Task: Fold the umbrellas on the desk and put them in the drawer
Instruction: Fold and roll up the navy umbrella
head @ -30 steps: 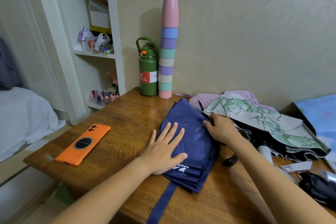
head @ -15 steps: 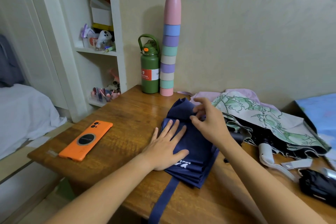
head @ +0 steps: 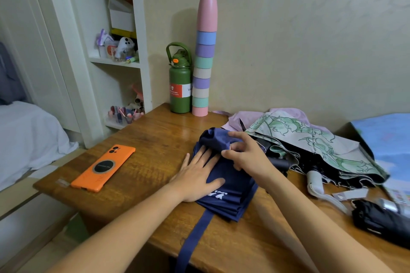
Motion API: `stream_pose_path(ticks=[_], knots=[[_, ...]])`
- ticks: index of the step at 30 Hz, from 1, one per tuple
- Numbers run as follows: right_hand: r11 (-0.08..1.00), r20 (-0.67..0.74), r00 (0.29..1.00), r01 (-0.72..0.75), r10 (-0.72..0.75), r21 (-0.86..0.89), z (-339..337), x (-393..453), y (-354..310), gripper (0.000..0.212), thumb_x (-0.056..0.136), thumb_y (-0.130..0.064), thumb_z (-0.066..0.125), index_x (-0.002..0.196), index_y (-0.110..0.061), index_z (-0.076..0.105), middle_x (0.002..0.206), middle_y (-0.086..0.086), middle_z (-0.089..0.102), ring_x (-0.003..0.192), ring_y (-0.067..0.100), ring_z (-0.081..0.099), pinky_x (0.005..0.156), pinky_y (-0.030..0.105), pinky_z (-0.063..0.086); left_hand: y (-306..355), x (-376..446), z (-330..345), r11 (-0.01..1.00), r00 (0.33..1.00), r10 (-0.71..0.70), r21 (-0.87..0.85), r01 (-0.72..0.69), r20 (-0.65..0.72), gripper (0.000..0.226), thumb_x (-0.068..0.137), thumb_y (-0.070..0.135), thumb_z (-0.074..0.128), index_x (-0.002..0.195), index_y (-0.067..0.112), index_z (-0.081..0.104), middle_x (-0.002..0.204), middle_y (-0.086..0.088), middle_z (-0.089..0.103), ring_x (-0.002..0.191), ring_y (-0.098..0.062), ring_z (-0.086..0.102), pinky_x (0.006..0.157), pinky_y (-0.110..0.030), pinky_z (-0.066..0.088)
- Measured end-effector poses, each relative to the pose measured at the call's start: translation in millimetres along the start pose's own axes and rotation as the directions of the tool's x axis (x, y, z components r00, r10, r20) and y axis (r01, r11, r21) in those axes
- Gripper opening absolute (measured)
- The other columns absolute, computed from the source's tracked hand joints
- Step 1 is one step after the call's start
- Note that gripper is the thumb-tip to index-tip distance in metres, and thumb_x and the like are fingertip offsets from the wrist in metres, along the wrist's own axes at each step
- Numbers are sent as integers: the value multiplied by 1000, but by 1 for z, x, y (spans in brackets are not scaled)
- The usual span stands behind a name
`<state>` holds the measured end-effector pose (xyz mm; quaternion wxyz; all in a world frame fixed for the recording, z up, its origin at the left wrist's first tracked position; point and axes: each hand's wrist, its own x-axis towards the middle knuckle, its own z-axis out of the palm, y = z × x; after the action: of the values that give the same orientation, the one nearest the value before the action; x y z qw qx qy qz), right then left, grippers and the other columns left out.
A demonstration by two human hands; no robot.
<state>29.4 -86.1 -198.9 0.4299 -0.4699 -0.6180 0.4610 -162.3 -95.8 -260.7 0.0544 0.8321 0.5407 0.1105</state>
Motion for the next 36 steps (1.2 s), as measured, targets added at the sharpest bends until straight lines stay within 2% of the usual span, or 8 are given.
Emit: stream_pose_path(ticks=[2,5,8,10,14,21,28,36], knots=[[967,-17,999,30,-35,-255,0,-4,6,54,88,-11,77,134,-17,50,70,-6,57,55,5,51,59,18,41,1,1,0,999,999,3,-39,-4,-33,78,99,66,41,163,36,9,171,11,-1,157,-10,-14,127,-54,-1],[752,-18,985,120,-174,-648,-1,-17,16,42,86,-17,76,124,-23,61,68,-12,55,66,3,53,65,13,39,-4,1,2,978,983,-19,-207,-19,-183,64,92,58,55,149,34,39,157,7,25,149,-21,24,123,-47,24],[596,12,960,183,-279,-781,4,-33,31,15,87,-22,68,102,-26,67,71,-14,46,79,16,57,70,35,46,-8,-4,3,958,899,-103,-286,-26,-426,40,85,48,54,115,22,54,122,8,35,116,-16,45,101,-39,41],[567,20,951,200,-307,-799,8,-40,42,11,90,-22,65,100,-25,65,81,-13,41,86,16,56,67,36,46,-7,-6,2,957,855,-119,-289,-37,-505,31,83,45,50,104,22,50,110,9,36,105,-12,43,92,-35,40],[563,49,930,261,-363,-784,10,-45,50,10,90,-19,63,96,-26,62,89,-11,44,83,15,55,62,35,45,-6,-5,0,930,859,-128,-361,-69,-496,26,90,43,48,100,21,57,105,10,47,102,-9,48,92,-30,39],[623,32,914,301,-405,-722,7,-48,55,10,90,-22,70,93,-31,68,96,-12,41,78,8,51,65,36,52,-15,-8,-9,715,882,-332,-699,3,-335,16,88,22,79,74,28,73,96,5,61,87,-6,61,78,-17,43],[696,5,905,331,-425,-637,8,-46,54,11,89,-22,75,92,-32,73,103,-11,42,75,-1,48,72,33,53,-14,-6,-6,774,901,-281,-633,9,-330,26,78,22,88,93,28,67,102,7,57,91,-4,54,77,-8,37],[758,-16,929,291,-369,-583,6,-45,54,10,89,-20,77,91,-29,76,117,-11,39,77,11,56,82,18,46,-14,-7,-9,754,925,-242,-657,-11,-293,28,80,25,88,104,29,73,107,5,58,95,-5,55,79,-4,36]])
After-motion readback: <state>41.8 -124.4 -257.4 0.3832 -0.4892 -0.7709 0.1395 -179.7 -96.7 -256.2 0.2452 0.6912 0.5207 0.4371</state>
